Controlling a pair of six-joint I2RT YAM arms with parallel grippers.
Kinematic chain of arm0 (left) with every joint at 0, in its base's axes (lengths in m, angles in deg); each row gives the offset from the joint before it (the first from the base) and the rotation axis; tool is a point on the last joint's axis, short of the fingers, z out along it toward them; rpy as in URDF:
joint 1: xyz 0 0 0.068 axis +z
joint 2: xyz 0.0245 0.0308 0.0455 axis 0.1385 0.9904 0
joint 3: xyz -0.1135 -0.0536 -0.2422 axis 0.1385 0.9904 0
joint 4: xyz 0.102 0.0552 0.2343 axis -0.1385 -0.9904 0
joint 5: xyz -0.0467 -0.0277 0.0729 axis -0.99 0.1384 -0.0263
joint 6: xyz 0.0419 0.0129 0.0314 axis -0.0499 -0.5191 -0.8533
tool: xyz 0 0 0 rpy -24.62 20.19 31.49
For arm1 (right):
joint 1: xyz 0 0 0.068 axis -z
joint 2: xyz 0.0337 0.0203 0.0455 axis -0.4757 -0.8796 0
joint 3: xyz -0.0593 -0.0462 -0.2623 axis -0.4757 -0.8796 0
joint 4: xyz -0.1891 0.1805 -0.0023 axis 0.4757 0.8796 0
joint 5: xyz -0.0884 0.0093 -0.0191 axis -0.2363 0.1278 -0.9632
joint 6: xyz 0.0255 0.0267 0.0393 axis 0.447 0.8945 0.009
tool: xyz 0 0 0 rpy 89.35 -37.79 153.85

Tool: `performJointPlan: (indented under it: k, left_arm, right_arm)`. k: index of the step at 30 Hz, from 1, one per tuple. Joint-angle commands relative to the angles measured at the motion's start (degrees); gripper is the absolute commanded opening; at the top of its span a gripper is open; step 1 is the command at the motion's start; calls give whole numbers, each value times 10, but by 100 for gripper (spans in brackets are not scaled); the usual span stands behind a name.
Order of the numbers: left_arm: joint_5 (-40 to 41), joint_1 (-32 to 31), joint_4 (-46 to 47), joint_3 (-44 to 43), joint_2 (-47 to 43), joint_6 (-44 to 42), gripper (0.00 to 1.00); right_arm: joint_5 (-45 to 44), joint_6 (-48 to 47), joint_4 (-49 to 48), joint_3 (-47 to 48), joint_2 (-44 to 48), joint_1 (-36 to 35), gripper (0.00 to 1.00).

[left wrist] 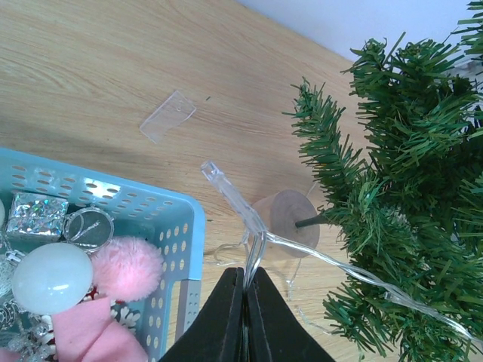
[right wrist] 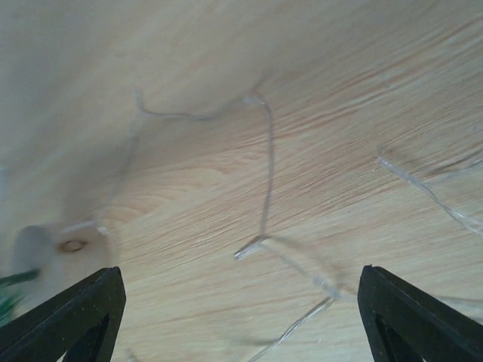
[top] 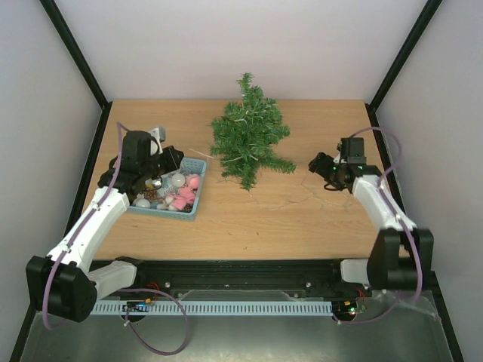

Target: Decorate the small christmas tree

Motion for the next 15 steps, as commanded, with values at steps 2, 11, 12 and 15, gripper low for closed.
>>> performJointPlan:
  k: [2,11,12,15]
  left_arm:
    - [-6,7,10,5,0,-2,2]
    - [-8,11,11,-8,13,-1,3]
    - [-9,11,11,-9,15,-1,3]
    - [-7,12,7,-16,18,-2,2]
  right_arm:
    - [-43,-58,26,81,-151,-9,85]
    - [-86,-73,50,226,-331,-11,75]
    - [-81,-74,54,240,-354,-13,69]
    - [-87,-79,63,271,-383,-24,53]
